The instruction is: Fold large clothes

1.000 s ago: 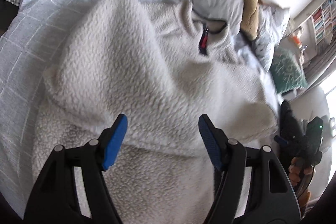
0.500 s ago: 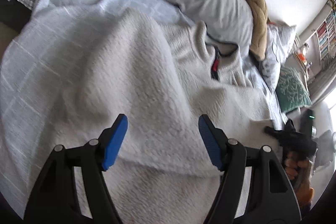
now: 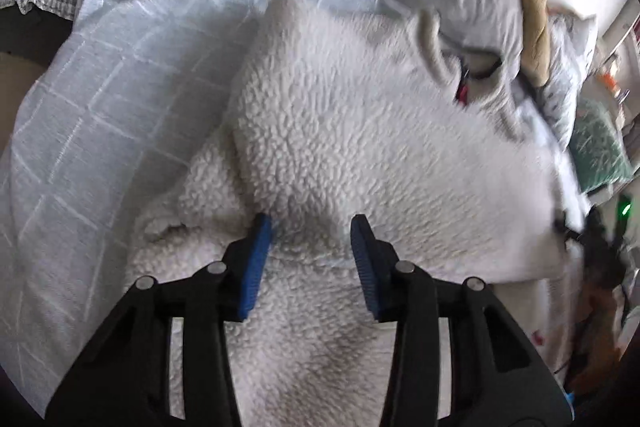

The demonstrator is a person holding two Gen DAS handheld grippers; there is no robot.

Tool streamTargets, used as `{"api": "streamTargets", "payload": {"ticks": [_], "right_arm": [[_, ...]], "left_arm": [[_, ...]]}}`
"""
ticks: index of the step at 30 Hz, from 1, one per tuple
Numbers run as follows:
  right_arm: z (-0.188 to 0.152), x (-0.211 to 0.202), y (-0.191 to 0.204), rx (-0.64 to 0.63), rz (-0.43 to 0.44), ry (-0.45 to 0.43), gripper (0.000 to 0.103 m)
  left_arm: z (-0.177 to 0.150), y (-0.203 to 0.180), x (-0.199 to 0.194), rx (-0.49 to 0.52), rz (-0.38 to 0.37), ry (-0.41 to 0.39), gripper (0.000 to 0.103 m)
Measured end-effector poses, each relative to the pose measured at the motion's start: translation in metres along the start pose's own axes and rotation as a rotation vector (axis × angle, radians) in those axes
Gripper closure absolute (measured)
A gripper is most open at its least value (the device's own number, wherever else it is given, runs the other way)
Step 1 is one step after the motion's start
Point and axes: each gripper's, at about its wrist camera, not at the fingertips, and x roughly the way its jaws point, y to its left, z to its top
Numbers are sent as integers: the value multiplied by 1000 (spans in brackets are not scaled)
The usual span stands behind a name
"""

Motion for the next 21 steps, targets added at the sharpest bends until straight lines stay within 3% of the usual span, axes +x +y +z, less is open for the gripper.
{"api": "streamTargets", "payload": {"ticks": [2,5,9,12,15,17,18,21], "right_arm": [[-7,-11,-13,49,55,-66,72],[-9,-39,-19,94,49,-165,67],[-12,-70,-9,47,96,-260,67],[-20,-60,5,3,141,-224,67],[-28,-13,7,25,185,-83,76],[-38,-1,0,18,173,-68,81],[-40,-7,-2,31,179,-76,80],[-43,-32,-3,50,216,-57,71]], "left_arm": [[4,0,-15,-2,-30,-62,59],[6,-7,-24,43,-57,-131,59],[1,-14,4,86,-15,-61,58],[-7,-10,27,86,43,-9,58],[-5,-18,22,98,68,-15,58],[-5,-25,10,107,97,-4,50],[-4,-27,4,108,104,-7,41],[-6,-31,-27,126,142,-54,32]]}}
